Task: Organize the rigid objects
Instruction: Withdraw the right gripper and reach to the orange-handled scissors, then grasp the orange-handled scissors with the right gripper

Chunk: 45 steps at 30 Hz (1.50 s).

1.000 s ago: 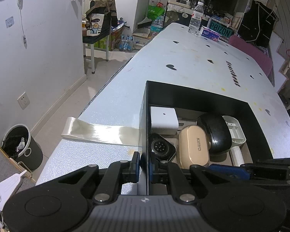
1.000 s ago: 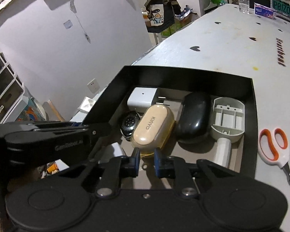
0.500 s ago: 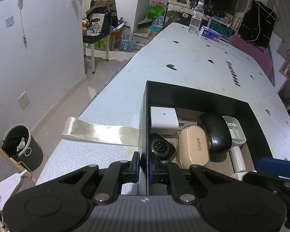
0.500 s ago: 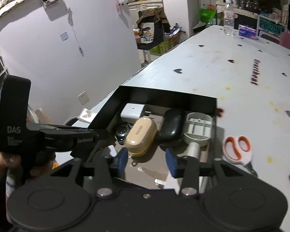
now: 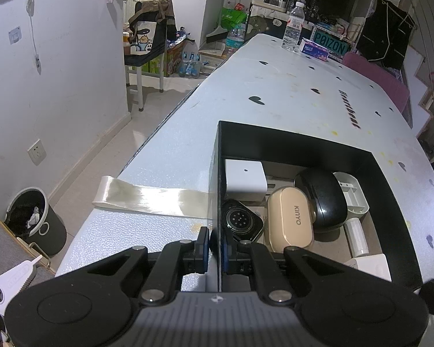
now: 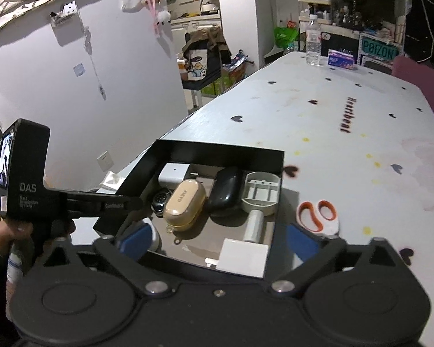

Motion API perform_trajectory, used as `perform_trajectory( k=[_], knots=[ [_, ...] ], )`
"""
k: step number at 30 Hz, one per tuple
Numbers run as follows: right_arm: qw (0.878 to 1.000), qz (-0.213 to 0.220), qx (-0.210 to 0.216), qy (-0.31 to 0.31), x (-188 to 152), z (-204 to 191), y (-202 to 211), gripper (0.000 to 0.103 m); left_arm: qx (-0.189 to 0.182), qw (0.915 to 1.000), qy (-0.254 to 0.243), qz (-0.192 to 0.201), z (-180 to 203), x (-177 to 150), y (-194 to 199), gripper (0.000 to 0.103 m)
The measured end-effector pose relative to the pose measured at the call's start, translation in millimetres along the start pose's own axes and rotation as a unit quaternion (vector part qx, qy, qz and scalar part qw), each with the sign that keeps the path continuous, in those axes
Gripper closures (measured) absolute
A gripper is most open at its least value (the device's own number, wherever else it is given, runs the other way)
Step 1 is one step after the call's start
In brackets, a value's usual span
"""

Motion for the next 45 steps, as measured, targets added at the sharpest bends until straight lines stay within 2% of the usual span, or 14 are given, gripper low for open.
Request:
perform_trajectory(
  k=[11, 17, 21, 24, 27, 30, 32, 37, 40, 45],
  knots=[
    [0.998, 0.028, -0.031, -0.037, -9.6, 42.2, 9.4, 0.0, 0.0, 1.0, 0.0, 0.0, 0.8, -0.1, -0.2, 0.094],
    [0.995, 0.04, -0.077, -0.054, -21.6, 81.2, -3.0, 0.0, 0.001, 1.0, -0.001, 0.0, 0.9, 0.3, -0.1, 0.094],
    [0.992, 0.083, -0.09, -0.022, -25.3, 99.1, -17.1, 0.0, 0.001, 1.0, -0.001, 0.0, 0.6, 0.3, -0.1, 0.094],
    [0.991, 0.08, -0.106, 0.021, -30.1, 107.8, -37.5, 0.0, 0.001, 1.0, -0.001, 0.0, 1.1, 0.2, -0.2, 0.094],
    [0.993, 0.066, -0.09, 0.026, -33.8, 113.4, -57.8, 0.002, 0.001, 1.0, -0.001, 0.0, 0.9, 0.2, -0.1, 0.094],
    [0.996, 0.051, -0.064, 0.019, -33.1, 115.7, -75.7, 0.016, 0.001, 1.0, -0.001, 0.0, 0.6, 0.3, 0.0, 0.094],
    [0.997, 0.05, -0.044, 0.025, -30.8, 113.5, -85.7, 0.018, 0.001, 1.0, -0.001, 0.0, 1.6, 0.1, -0.3, 0.094],
    [0.996, 0.043, -0.032, 0.064, -27.0, 107.5, -109.3, 0.028, 0.001, 1.0, -0.001, 0.0, 1.3, 0.1, -0.2, 0.094],
    [0.996, 0.042, -0.021, 0.077, -27.1, 103.9, -118.4, 0.029, 0.001, 1.0, -0.001, 0.0, 1.7, 0.1, -0.3, 0.094],
    [0.997, 0.047, -0.001, 0.058, -25.6, 102.5, -123.3, 0.031, 0.002, 1.0, -0.002, 0.0, 1.9, 0.2, -0.3, 0.094]
  ],
)
Point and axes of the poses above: each gripper's, at about its wrist camera, not at the fingertips, and y roughly against the way its jaws point, z to its right, x to its top, the point moved 10 cm from there along -y, roughly the way its jaws point, and after that the axes turned 11 degrees about -x, right-handed, at the moved point
